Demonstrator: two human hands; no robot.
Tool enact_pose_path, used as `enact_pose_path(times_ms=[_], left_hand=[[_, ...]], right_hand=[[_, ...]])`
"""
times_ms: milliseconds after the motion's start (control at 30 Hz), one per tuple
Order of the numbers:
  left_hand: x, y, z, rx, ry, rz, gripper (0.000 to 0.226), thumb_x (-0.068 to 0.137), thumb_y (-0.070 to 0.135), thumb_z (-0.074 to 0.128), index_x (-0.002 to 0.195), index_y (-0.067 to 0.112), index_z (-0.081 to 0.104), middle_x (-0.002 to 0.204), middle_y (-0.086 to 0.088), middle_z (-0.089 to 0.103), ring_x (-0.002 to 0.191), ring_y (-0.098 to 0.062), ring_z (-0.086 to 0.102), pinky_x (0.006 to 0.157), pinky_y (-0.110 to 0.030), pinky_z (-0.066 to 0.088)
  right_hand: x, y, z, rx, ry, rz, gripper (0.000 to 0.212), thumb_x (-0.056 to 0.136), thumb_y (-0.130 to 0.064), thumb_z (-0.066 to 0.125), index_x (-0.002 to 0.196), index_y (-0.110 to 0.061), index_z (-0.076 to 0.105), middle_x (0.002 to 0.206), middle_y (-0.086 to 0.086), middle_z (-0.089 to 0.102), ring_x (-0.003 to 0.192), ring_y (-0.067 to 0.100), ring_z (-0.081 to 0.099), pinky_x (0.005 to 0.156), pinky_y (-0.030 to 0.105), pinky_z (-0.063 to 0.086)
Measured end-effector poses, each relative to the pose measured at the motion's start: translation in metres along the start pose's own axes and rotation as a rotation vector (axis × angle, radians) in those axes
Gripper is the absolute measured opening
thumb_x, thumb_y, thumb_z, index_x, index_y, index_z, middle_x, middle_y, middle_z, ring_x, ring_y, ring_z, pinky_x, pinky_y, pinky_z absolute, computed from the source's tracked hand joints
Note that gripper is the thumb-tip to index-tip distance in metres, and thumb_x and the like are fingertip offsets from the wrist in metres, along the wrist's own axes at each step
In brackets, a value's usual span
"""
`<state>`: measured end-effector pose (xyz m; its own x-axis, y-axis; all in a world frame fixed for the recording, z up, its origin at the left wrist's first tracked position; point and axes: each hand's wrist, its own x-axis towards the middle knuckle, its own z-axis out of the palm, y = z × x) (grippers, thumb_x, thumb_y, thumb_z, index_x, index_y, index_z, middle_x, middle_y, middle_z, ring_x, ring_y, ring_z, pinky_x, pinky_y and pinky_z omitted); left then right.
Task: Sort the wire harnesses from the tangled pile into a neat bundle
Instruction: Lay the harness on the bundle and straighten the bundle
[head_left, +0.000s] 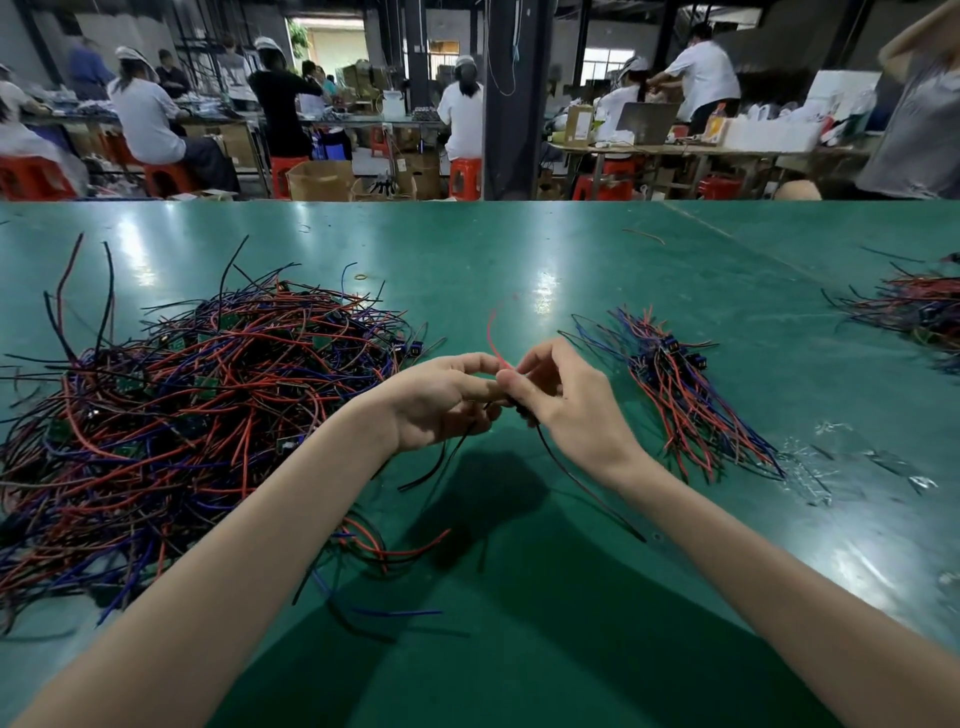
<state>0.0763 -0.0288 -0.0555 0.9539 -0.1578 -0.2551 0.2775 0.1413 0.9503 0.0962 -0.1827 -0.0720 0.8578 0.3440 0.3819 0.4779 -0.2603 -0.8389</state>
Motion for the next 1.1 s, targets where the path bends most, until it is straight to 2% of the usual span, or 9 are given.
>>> enact_pose_path(times_ms=[100,200,400,567,700,800,900,1000,1100], left_hand=[[0.001,-0.002,-0.003,-0.020,0.011,-0.017,0.008,0.088,0.007,0.057,0.082,0.012,0.057,0.060,0.001,0.059,0.047,-0.006,0.053,0.043,-0.011,0.043],[-0.001,-0.002,-0.010,0.105,0.041,-0.025,0.006,0.085,0.013,0.063,0.080,0.014,0.059,0.061,0.004,0.061,0.046,-0.004,0.051,0.039,-0.010,0.040],[-0.005,0.012,-0.022,0.065,0.108,0.045,0.009,0.088,0.006,0.059,0.080,0.009,0.060,0.065,-0.002,0.064,0.045,-0.003,0.050,0.040,-0.010,0.043],[-0.009,0.023,-0.028,-0.146,0.108,0.022,0.016,0.093,0.003,0.051,0.083,-0.001,0.062,0.066,-0.006,0.068,0.056,-0.008,0.067,0.050,-0.012,0.053],[-0.011,0.029,-0.031,-0.485,0.034,-0.060,0.024,0.088,0.009,0.052,0.090,-0.010,0.067,0.085,-0.022,0.070,0.068,-0.021,0.072,0.052,-0.018,0.055],[-0.012,0.025,-0.032,-0.642,-0.050,-0.073,0.050,0.079,0.028,0.057,0.113,-0.008,0.060,0.107,-0.020,0.067,0.074,-0.019,0.072,0.042,-0.007,0.043],[-0.005,0.016,-0.025,-0.532,0.023,-0.070,0.059,0.079,0.029,0.060,0.121,-0.011,0.049,0.108,-0.020,0.063,0.071,-0.017,0.066,0.051,-0.013,0.049],[-0.002,0.009,-0.012,-0.175,0.056,-0.112,0.028,0.091,0.021,0.053,0.107,-0.001,0.056,0.093,-0.011,0.062,0.072,-0.012,0.057,0.055,-0.017,0.051],[-0.003,0.008,-0.004,0.002,-0.013,-0.051,0.023,0.087,0.021,0.056,0.101,0.006,0.066,0.080,-0.001,0.065,0.066,-0.006,0.055,0.053,-0.012,0.045]], right_hand=[[0.001,0.000,-0.002,0.198,-0.088,0.114,0.020,0.082,-0.010,0.071,0.085,-0.015,0.052,0.076,0.010,0.056,0.064,0.027,0.060,0.063,0.039,0.055],[0.001,0.002,-0.001,0.211,-0.123,0.203,0.028,0.078,-0.006,0.074,0.087,-0.016,0.050,0.075,0.008,0.054,0.062,0.030,0.061,0.070,0.048,0.055],[0.001,0.002,0.002,0.213,-0.243,0.351,0.012,0.082,-0.001,0.069,0.074,-0.004,0.060,0.060,0.007,0.052,0.049,0.016,0.053,0.060,0.040,0.059],[0.000,-0.005,-0.001,0.333,-0.337,0.475,0.015,0.084,0.000,0.064,0.070,-0.002,0.061,0.055,0.008,0.051,0.045,0.016,0.053,0.045,0.026,0.052],[-0.001,-0.007,-0.006,0.429,-0.385,0.517,0.015,0.089,-0.005,0.060,0.076,0.002,0.062,0.055,0.006,0.057,0.047,0.017,0.056,0.047,0.028,0.054],[-0.001,-0.008,-0.008,0.508,-0.374,0.547,0.016,0.090,-0.007,0.059,0.076,0.000,0.062,0.057,0.009,0.058,0.048,0.018,0.058,0.050,0.028,0.055],[0.001,-0.009,-0.009,0.552,-0.301,0.538,0.016,0.090,-0.007,0.059,0.076,-0.001,0.064,0.057,0.008,0.058,0.048,0.019,0.058,0.051,0.029,0.056],[0.002,-0.009,-0.010,0.571,-0.247,0.531,0.016,0.089,-0.005,0.059,0.075,0.000,0.065,0.060,0.011,0.059,0.049,0.020,0.059,0.052,0.031,0.058],[0.001,-0.011,-0.010,0.541,-0.277,0.546,0.012,0.088,-0.005,0.060,0.079,0.000,0.065,0.059,0.011,0.060,0.048,0.019,0.060,0.051,0.030,0.057]])
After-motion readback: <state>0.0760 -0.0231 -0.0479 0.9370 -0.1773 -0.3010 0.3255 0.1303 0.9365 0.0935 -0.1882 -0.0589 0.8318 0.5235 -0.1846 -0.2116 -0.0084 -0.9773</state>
